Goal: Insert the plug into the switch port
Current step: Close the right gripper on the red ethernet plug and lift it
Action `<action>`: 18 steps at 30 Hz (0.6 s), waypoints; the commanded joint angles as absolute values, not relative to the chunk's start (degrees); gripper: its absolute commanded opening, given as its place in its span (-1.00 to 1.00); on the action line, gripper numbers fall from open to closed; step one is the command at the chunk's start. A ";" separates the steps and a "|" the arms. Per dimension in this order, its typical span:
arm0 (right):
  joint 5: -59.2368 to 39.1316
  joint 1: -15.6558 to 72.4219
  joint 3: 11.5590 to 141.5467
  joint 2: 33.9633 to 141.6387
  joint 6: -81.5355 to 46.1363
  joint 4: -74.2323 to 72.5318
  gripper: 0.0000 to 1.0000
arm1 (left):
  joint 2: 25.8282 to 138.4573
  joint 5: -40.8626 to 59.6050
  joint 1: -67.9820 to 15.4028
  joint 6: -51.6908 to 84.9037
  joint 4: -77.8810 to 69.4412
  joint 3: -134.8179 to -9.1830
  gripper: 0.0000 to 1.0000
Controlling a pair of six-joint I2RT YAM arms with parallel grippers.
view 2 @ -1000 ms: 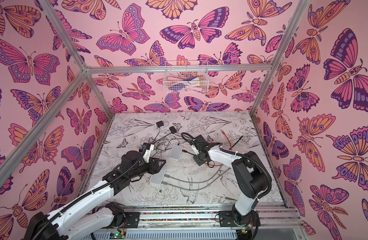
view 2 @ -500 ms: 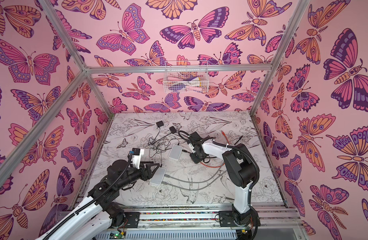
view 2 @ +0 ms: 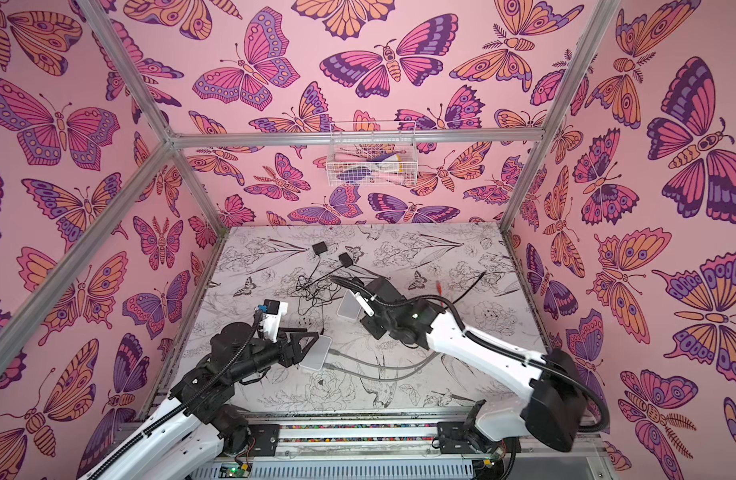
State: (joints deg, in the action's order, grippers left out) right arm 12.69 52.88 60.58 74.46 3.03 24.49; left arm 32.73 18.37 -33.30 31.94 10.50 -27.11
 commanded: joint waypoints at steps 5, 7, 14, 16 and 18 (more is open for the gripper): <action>15.02 61.55 44.86 60.89 8.30 3.81 -1.00 | 28.22 24.79 -34.62 36.57 1.99 -26.17 0.27; 15.65 63.00 41.83 58.85 9.40 -0.24 -1.00 | 28.83 25.90 -34.93 37.13 0.21 -26.39 0.27; 19.47 65.08 39.76 58.53 11.65 -2.90 -1.00 | 39.15 27.78 -38.16 35.74 -2.59 -29.41 0.24; 20.79 65.82 38.96 58.78 12.92 -4.55 -1.00 | 41.72 26.87 -39.88 34.91 -2.70 -29.96 0.22; 21.20 66.29 38.40 59.22 13.79 -5.51 -1.00 | 43.30 24.84 -41.49 34.14 -3.07 -30.06 0.22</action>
